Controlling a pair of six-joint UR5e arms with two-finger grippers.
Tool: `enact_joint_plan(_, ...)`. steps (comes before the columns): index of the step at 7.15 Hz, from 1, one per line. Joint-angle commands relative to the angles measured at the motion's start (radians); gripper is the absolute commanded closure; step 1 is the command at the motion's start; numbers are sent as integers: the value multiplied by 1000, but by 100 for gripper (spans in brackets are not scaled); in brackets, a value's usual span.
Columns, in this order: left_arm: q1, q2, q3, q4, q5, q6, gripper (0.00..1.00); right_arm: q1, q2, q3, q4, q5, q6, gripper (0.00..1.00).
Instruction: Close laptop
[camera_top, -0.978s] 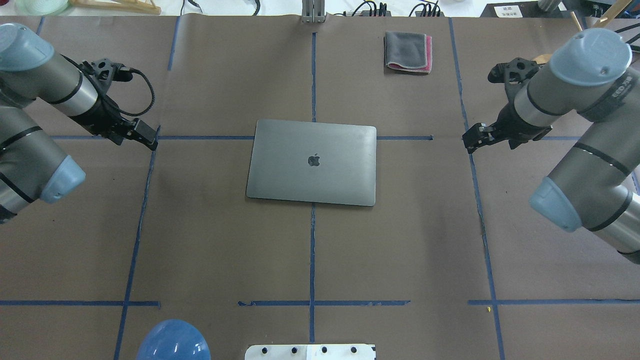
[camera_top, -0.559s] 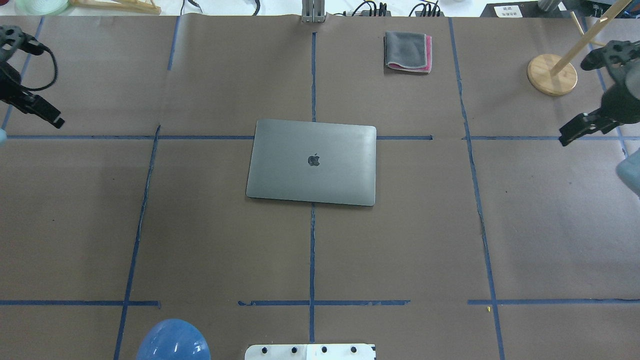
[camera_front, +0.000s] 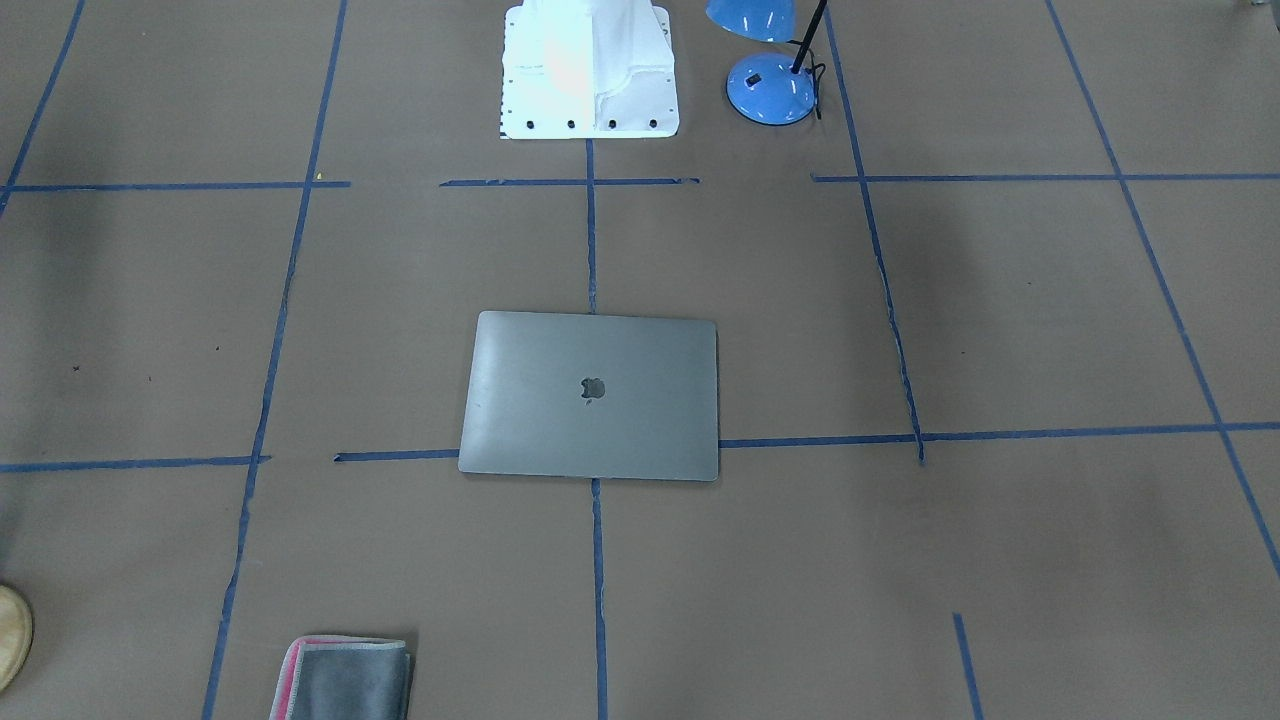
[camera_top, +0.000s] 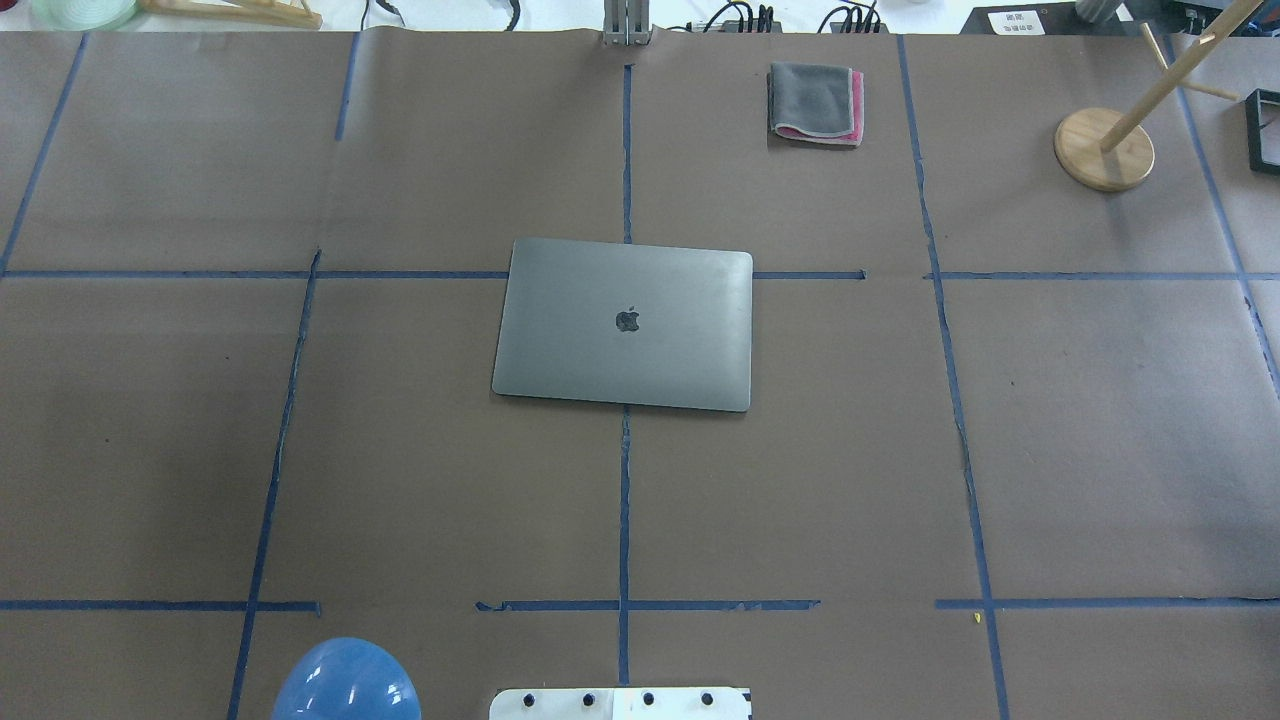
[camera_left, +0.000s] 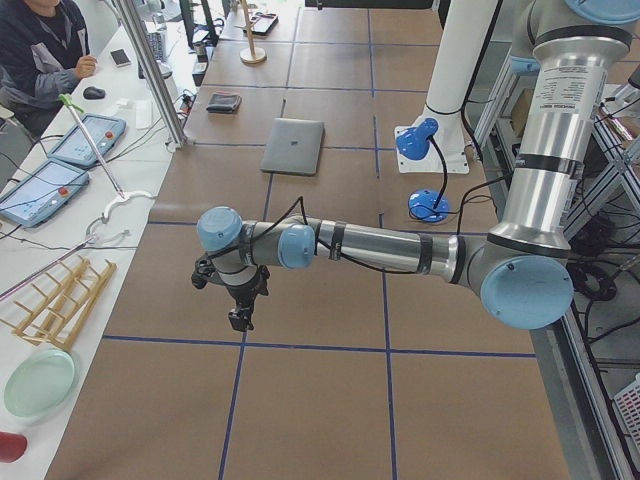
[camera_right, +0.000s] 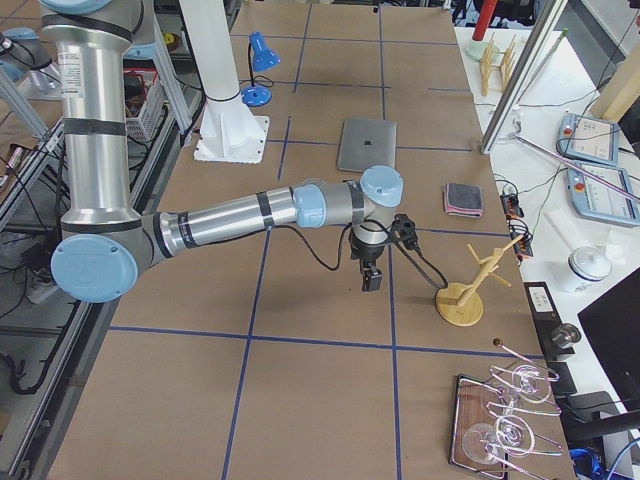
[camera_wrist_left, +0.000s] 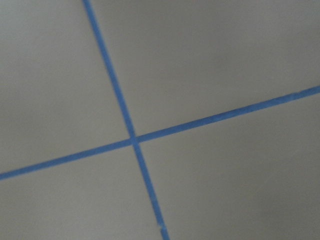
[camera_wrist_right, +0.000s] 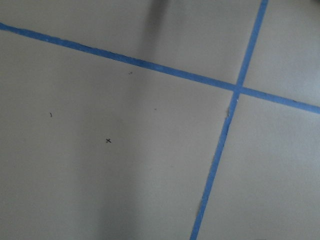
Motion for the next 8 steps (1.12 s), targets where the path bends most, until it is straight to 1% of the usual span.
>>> enact_joint_plan(1, -48, 85, -18, 5, -6, 8, 0, 34, -53, -3, -15, 3, -3, 1)
enact_joint_plan(2, -76, 92, -32, 8, -59, 2, 0, 32, -52, -12, -13, 4, -3, 0)
enact_joint_plan(3, -76, 136, -33, 4, -54, 1, 0, 32, -50, -15, -13, 4, -3, 0)
enact_joint_plan(4, -79, 142, -77, 7, -46, 2, 0, 32, -50, -15, -12, 4, -3, 0)
enact_joint_plan(5, -78, 185, -101, 5, -51, 2, 0, 32, -50, -15, -12, 4, -3, 0)
enact_joint_plan(8, -70, 192, -102, 4, -46, 5, 0, 34, -53, -12, -12, 4, -3, 0)
